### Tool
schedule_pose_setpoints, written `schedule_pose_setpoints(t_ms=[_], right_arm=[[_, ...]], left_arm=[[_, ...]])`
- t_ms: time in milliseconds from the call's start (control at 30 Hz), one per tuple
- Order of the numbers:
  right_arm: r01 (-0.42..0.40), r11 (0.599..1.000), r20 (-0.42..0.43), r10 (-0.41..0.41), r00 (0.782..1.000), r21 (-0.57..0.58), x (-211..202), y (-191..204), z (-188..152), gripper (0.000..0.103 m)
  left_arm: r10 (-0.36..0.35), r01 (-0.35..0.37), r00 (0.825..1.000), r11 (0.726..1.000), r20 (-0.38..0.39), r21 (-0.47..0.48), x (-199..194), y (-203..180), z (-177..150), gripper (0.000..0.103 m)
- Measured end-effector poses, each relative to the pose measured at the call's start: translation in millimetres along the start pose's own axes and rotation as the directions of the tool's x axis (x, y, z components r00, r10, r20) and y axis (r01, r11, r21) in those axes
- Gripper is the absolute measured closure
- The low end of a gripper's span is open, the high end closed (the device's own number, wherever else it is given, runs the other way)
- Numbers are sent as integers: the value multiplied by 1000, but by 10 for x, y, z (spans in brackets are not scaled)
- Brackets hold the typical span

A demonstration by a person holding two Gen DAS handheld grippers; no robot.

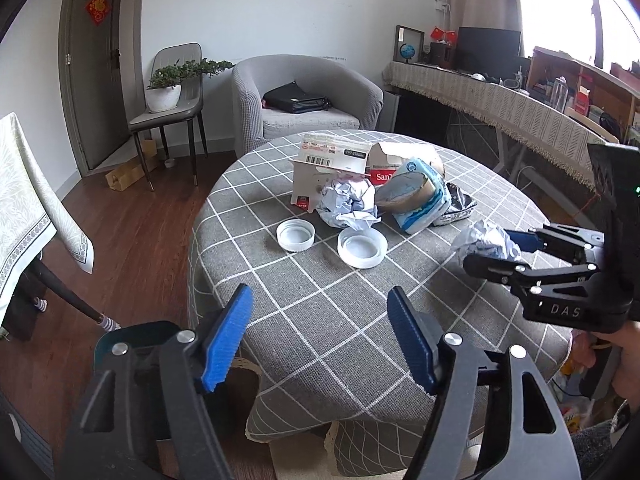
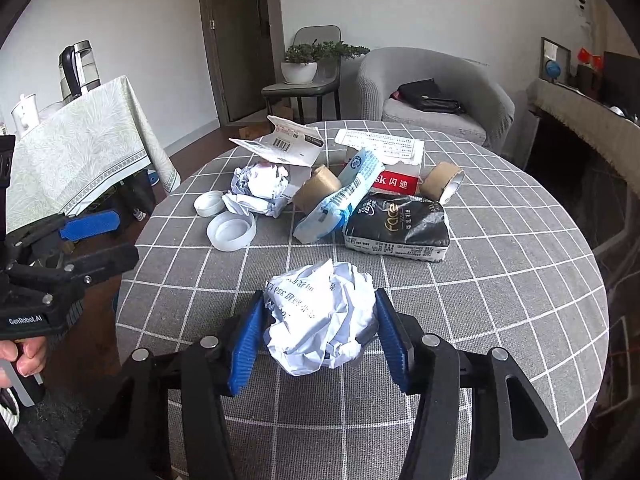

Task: Collect trash
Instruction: 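Close the right tool on the crumpled white paper ball while the left tool grasps a white plastic lid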

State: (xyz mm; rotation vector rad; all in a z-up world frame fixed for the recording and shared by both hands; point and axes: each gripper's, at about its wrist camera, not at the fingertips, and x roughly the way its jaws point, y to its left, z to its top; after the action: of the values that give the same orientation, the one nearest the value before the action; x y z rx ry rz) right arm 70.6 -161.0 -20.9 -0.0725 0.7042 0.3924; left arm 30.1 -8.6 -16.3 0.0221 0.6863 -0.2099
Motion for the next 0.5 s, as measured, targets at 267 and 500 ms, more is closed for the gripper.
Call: schedule_pose_setpoints(t_ms=[267,500], right_arm=[[-24,1000,31,23,999,20,-17,-105,116,49],[-40,999,48,39,998,22,-10,-201,170,49]], left_arm=[[-45,46,998,999,-38,13,234,-87,52,38],[-58,59,997,998,-47,18,424,-182,140,40]])
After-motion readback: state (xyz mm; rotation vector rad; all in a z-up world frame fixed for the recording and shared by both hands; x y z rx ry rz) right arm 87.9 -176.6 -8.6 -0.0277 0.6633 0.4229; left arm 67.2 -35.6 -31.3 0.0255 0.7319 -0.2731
